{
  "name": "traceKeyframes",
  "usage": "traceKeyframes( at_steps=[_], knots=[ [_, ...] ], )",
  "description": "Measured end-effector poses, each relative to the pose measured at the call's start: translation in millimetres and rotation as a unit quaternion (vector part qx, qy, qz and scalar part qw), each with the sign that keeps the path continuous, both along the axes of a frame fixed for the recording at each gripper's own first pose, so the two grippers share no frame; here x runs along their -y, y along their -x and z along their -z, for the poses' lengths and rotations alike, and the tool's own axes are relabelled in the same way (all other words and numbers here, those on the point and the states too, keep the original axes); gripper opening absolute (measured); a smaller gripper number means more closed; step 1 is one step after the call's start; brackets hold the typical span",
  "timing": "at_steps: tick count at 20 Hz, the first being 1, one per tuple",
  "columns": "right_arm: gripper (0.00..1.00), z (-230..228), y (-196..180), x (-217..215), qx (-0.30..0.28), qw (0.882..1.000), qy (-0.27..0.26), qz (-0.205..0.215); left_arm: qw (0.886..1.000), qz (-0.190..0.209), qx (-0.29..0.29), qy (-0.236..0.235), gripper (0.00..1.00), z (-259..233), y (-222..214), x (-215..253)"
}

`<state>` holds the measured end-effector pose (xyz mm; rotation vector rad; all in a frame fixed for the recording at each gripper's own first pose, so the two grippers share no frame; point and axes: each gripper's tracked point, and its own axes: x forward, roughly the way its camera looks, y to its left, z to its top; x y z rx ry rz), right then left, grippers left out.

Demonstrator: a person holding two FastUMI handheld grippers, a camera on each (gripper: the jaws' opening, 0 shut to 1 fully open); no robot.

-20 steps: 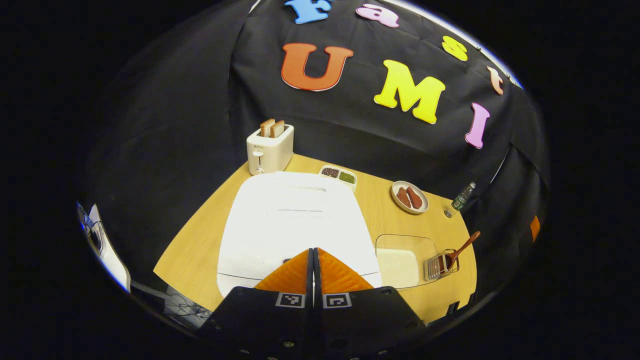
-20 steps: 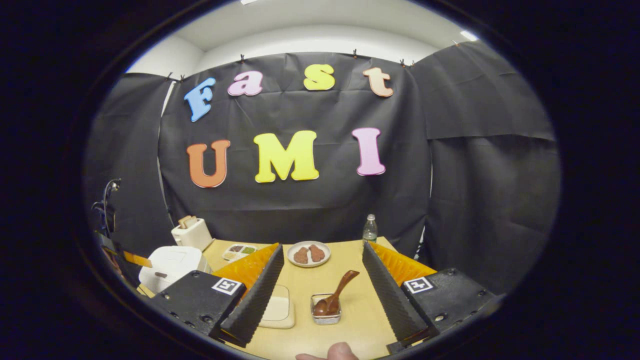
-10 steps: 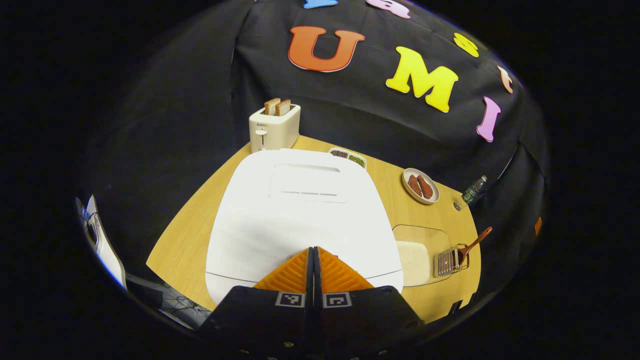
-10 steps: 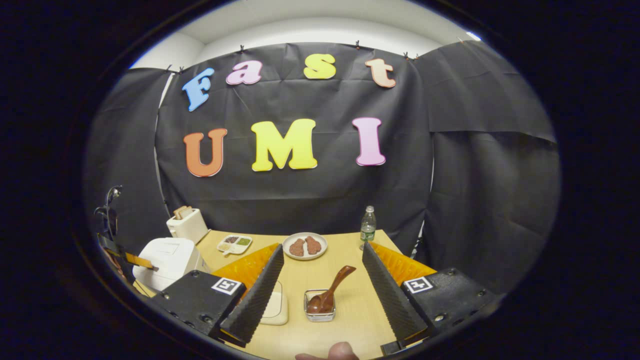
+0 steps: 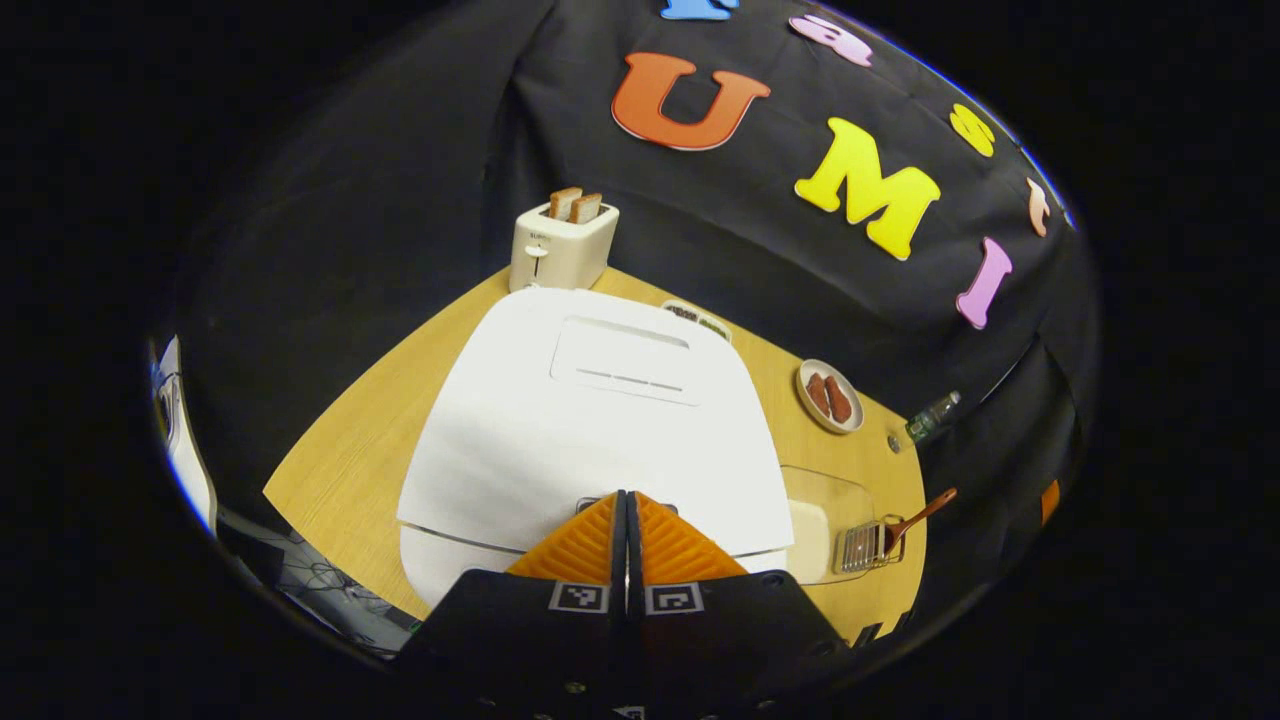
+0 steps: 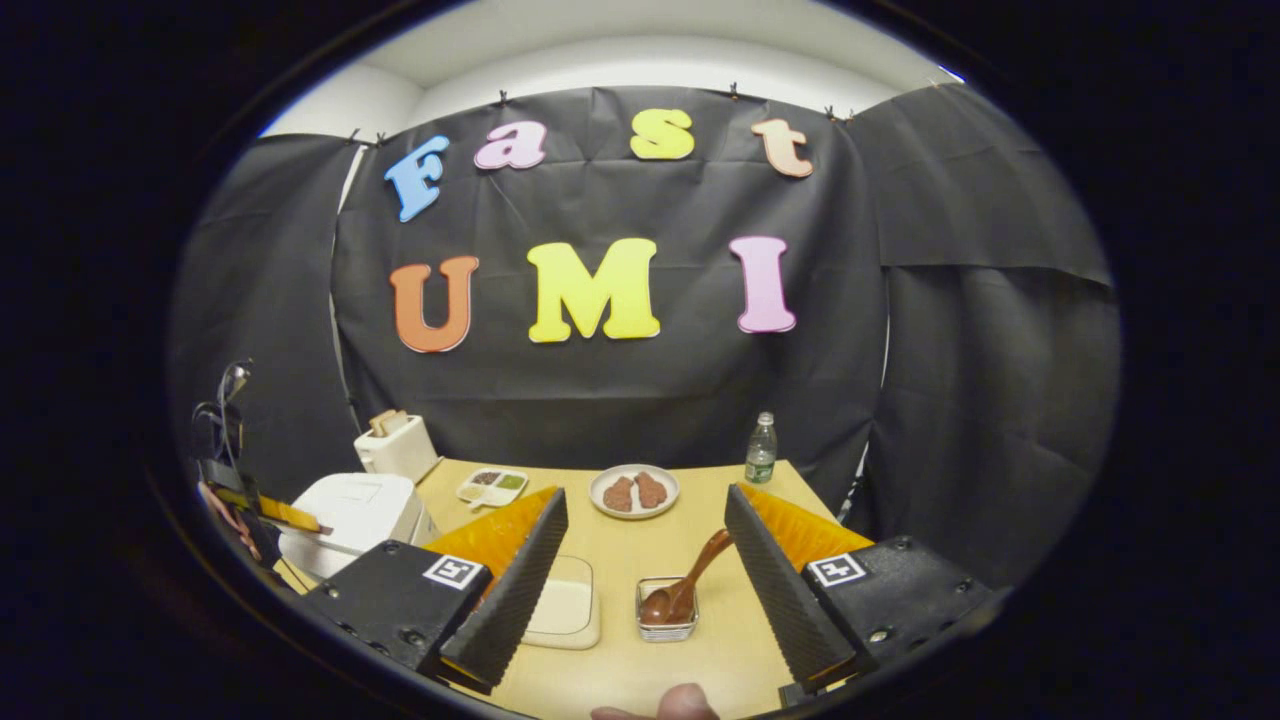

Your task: Close the left gripper, press the button to open the rice cooker; take a wooden spoon from the chopstick holder with the right hand, scoop a spoonful of rice and pour it into the rice cooker, then put the wooden spoon back into the chopstick holder.

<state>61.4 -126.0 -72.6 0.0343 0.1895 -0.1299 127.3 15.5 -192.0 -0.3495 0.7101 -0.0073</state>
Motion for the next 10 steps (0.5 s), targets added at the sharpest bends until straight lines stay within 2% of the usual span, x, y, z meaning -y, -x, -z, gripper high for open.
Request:
traceKeyframes(
  at_steps=[2, 3, 4, 5, 6, 7, 8, 9, 10],
  knots=[
    [1.0, 1, 3, 1, -0.001, 1.0, -0.001, 0.003, 0.999, 0.005, 0.047, -0.007, 0.03, -30, -10, 3],
    [1.0, 0, 5, 1, -0.001, 1.0, -0.001, 0.005, 0.997, 0.011, 0.073, -0.018, 0.13, -47, -15, 5],
    [1.0, 0, 8, 2, 0.0, 1.0, -0.002, 0.007, 0.995, 0.016, 0.095, -0.032, 0.18, -59, -21, 10],
    [0.99, -2, 10, 1, 0.0, 1.0, -0.002, 0.007, 0.992, 0.019, 0.116, -0.047, 0.35, -72, -28, 11],
    [1.0, -3, 12, 2, 0.002, 1.0, -0.001, 0.008, 0.988, 0.023, 0.137, -0.063, 0.42, -84, -37, 14],
    [1.0, -5, 13, 4, 0.004, 1.0, 0.0, 0.01, 0.984, 0.031, 0.155, -0.079, 0.54, -95, -44, 16],
    [1.0, -6, 14, 5, 0.004, 1.0, -0.001, 0.01, 0.979, 0.037, 0.175, -0.095, 0.6, -108, -50, 17],
    [1.0, -6, 15, 7, 0.003, 1.0, 0.0, 0.012, 0.973, 0.039, 0.198, -0.112, 0.75, -122, -58, 17],
    [1.0, -6, 17, 9, 0.002, 1.0, 0.001, 0.014, 0.968, 0.044, 0.218, -0.119, 0.79, -136, -64, 20]
  ],
)
